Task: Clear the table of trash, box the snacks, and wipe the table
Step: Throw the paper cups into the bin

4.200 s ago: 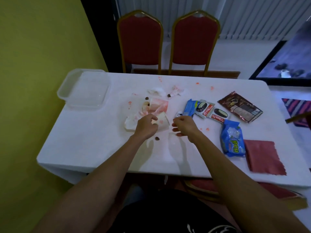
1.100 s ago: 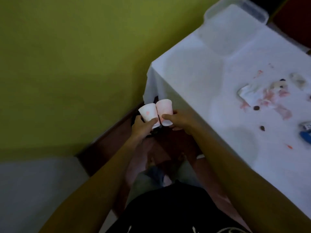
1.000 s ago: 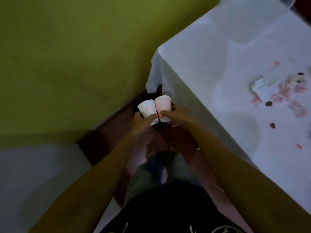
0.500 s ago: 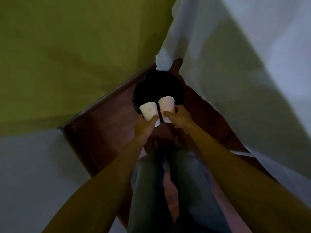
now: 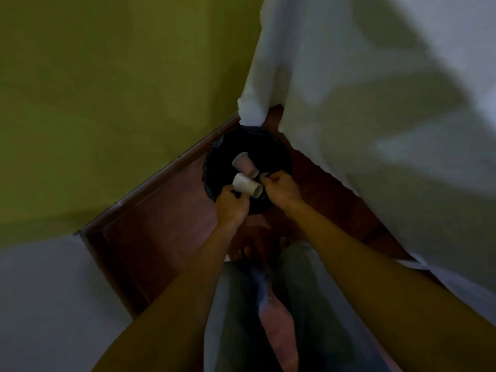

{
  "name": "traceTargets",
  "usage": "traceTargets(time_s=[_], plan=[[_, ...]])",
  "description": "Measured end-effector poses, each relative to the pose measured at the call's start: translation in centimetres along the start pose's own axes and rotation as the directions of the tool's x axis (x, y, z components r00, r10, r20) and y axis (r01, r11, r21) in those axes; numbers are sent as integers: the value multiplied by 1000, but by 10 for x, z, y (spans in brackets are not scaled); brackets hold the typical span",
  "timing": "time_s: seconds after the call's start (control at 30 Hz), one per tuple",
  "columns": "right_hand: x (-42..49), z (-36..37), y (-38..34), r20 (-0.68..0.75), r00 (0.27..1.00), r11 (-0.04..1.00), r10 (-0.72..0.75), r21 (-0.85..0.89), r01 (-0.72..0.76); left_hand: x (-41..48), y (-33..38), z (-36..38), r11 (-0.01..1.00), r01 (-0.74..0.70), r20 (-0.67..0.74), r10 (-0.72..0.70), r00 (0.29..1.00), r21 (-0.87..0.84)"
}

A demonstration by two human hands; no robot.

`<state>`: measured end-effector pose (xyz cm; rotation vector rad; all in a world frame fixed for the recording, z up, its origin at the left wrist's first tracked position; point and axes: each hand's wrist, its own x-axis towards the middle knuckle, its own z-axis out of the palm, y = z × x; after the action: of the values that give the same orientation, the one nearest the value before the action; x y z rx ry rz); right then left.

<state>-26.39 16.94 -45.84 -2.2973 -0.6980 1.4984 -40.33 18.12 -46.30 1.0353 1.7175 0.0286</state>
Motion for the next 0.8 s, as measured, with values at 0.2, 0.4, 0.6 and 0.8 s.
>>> traceTargets(time_s=[0.2, 0.4, 0.6, 0.8], plan=[[-109, -61, -43, -51, 997, 998, -54, 23, 55, -110, 73, -44, 977, -155, -34, 162, 986, 146], [-234, -128, -95, -133, 981, 988, -142, 33, 148, -231, 150, -73, 938, -307, 8, 310, 951, 162], [-321, -185, -108, -233, 959, 982, -161, 63, 181, -319, 200, -75, 873, -466, 49, 464, 884, 146], [-364, -231, -79, -357, 930, 974, -85, 169, 153, -374, 233, -59, 763, -597, 177, 570, 802, 247]])
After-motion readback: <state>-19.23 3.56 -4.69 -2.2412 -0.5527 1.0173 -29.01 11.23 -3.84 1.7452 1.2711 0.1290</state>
